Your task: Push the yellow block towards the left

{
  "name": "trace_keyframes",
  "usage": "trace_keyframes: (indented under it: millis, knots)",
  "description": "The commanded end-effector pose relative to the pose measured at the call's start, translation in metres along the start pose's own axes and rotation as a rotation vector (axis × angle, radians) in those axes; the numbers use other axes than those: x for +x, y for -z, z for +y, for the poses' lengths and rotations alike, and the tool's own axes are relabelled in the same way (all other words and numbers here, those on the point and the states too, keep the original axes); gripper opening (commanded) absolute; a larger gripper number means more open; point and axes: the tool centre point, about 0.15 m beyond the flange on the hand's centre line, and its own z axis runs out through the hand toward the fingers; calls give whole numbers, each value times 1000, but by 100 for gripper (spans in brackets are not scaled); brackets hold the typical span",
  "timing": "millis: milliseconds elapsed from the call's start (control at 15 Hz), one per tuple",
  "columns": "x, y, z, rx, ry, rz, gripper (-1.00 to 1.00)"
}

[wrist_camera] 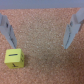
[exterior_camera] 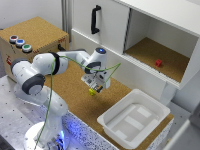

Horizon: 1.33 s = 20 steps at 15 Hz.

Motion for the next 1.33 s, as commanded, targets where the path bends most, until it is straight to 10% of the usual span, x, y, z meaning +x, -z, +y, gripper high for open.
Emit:
trace_keyframes:
  millis: [0, 1267]
  knots:
    - [12, -36, 10, -88, 112, 19, -100]
    - [6, -83, -71, -86, 134, 96, -100]
